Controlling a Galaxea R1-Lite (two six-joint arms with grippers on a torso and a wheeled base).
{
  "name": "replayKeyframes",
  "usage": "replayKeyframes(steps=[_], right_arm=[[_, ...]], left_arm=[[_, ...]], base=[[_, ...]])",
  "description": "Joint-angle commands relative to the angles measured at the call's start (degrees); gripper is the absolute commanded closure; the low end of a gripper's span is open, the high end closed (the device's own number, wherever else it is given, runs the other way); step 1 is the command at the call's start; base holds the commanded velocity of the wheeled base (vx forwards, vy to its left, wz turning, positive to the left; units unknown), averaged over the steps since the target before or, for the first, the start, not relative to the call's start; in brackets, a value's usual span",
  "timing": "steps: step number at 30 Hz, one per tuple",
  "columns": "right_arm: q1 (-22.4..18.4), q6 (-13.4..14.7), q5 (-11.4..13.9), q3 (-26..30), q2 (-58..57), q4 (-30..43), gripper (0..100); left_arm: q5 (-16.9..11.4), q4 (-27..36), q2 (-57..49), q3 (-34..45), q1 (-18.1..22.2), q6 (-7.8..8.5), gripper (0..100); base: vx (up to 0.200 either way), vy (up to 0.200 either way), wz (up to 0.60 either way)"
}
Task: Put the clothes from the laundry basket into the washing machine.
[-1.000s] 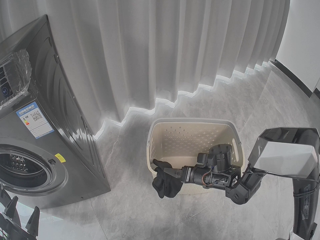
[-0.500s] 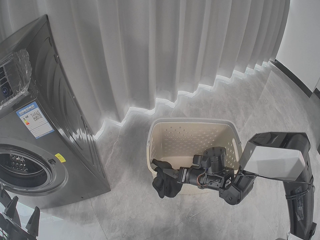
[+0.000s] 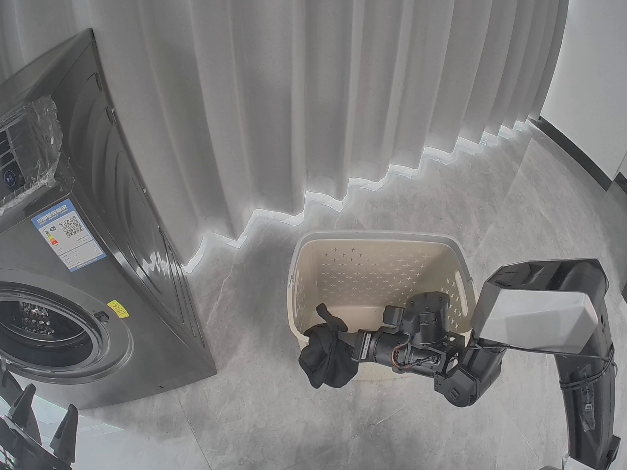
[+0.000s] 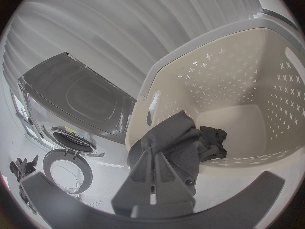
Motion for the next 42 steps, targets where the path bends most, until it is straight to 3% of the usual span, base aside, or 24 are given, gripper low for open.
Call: replayKeyframes(steps=[1,8,10,12,18,22,29,37,42], right_arm=[[0.2,0.0,0.1,5.4,-4.9,-3.6,100],[1.6,0.0,0.2,15.1,-12.8,-10.6,100],[1.6,0.0,0.2,15.1,-12.8,-10.6,100],[3.3,0.0,0.2,20.1,-17.4,-16.6,100],[5.6,0.2,0.6,23.6,-24.8,-17.4,100],[9.3,2.4,0.3,26.3,-34.3,-17.4,100],[8.8,2.4,1.3,30.4,-44.6,-17.4,100],[8.2,-1.4,2.8,30.2,-50.1,-17.3,100],[7.1,-3.8,4.0,30.0,-49.7,-17.3,100]], left_arm=[[0.0,-0.1,0.1,1.0,0.0,-0.06,0],[0.0,0.0,0.1,1.0,0.0,-0.06,0],[0.0,0.0,0.1,1.0,0.0,-0.06,0],[0.0,-0.1,0.1,1.0,-0.1,-0.06,0],[0.0,-0.1,0.1,1.0,-0.1,-0.15,0],[0.0,-0.1,0.1,1.0,0.0,-0.24,0],[0.1,-0.1,0.1,1.0,0.0,-0.06,0],[0.1,-0.1,0.1,1.0,-0.1,-0.42,0],[0.1,-0.1,0.1,1.0,-0.1,-0.42,0]], base=[[0.0,0.0,0.0],[0.0,0.0,0.0],[0.0,0.0,0.0],[0.0,0.0,0.0],[0.0,0.0,0.0],[0.0,0.0,0.0],[0.0,0.0,0.0],[0.0,0.0,0.0],[-0.2,0.0,0.0]])
